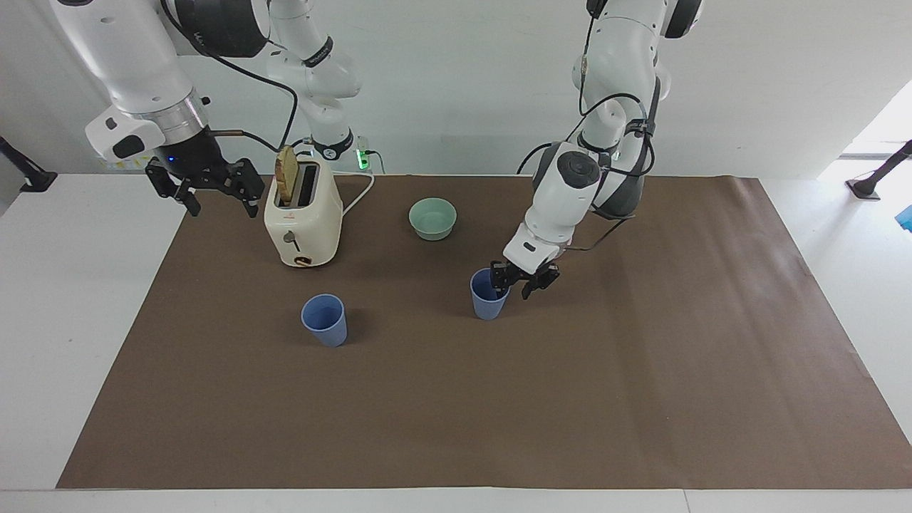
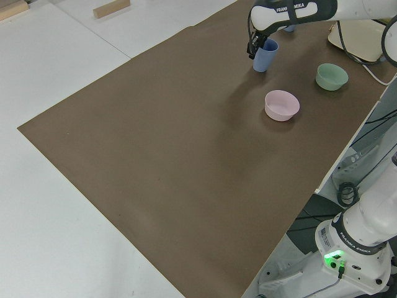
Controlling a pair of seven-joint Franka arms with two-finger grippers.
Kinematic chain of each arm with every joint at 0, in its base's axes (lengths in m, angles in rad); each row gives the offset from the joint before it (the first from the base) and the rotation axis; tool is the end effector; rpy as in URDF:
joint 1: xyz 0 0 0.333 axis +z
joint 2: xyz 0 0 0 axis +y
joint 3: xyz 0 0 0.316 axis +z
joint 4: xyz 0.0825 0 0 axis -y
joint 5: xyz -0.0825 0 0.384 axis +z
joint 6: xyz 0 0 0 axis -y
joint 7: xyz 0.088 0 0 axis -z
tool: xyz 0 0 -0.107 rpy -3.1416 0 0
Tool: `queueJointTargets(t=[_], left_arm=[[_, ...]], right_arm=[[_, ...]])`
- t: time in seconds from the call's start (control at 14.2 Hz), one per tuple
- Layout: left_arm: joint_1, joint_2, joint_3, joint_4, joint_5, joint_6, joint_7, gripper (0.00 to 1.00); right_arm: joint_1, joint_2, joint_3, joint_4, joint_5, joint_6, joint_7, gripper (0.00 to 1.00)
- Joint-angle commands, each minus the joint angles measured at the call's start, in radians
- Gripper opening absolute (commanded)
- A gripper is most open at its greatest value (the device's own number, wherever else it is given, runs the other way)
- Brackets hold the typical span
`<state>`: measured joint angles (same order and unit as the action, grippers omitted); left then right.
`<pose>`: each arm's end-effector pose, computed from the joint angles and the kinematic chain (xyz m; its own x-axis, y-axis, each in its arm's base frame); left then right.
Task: Stack blue cups with both arms
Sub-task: 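Carry the blue cup with the left gripper toward the table center, then release the blue cup and withdraw the left gripper to its edge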
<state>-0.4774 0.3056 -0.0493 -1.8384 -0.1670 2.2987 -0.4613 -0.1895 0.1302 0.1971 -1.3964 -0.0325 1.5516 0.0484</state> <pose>0.5566 -0.3253 0.3790 0.9971 0.0458 0.0612 0.0326 -0.9787 0.2027 0.5928 -0.0076 0.6316 0.9987 -0.0437 0.0278 -0.0439 -0.9990 0.0057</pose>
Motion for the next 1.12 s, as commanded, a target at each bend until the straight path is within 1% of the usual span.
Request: queueJointTargets(t=[0.0, 0.14, 0.42, 0.49, 0.84, 0.98, 1.05], left_arm=[[0.039, -0.043, 0.008, 0.037, 0.073, -0.132, 0.004, 1.00], [0.083, -0.091, 0.009, 0.044, 0.084, -0.177, 0.028, 1.00], [0.189, -0.175, 0.008, 0.041, 0.083, -0.304, 0.188, 1.00], [0.221, -0.195, 0.008, 0.041, 0.083, -0.341, 0.229, 1.00], [0.353, -0.267, 0.009, 0.042, 0.084, -0.465, 0.446, 1.00], [0.384, -0.289, 0.011, 0.044, 0.084, -0.496, 0.493, 1.00], [0.401, -0.298, 0.011, 0.047, 0.090, -0.508, 0.519, 1.00]], right_arm=[[-0.005, -0.018, 0.005, -0.018, 0.003, 0.004, 0.001, 1.00], [-0.005, -0.018, 0.005, -0.019, 0.005, 0.007, 0.001, 1.00], [-0.007, -0.020, 0.005, -0.024, 0.006, 0.024, -0.001, 1.00], [-0.007, -0.021, 0.005, -0.036, 0.008, 0.056, -0.001, 1.00], [-0.007, -0.035, 0.005, -0.095, 0.020, 0.116, -0.001, 1.00], [-0.005, -0.021, 0.005, -0.124, 0.020, 0.159, -0.001, 1.00], [-0.002, -0.012, 0.005, -0.151, 0.020, 0.198, -0.001, 1.00]])
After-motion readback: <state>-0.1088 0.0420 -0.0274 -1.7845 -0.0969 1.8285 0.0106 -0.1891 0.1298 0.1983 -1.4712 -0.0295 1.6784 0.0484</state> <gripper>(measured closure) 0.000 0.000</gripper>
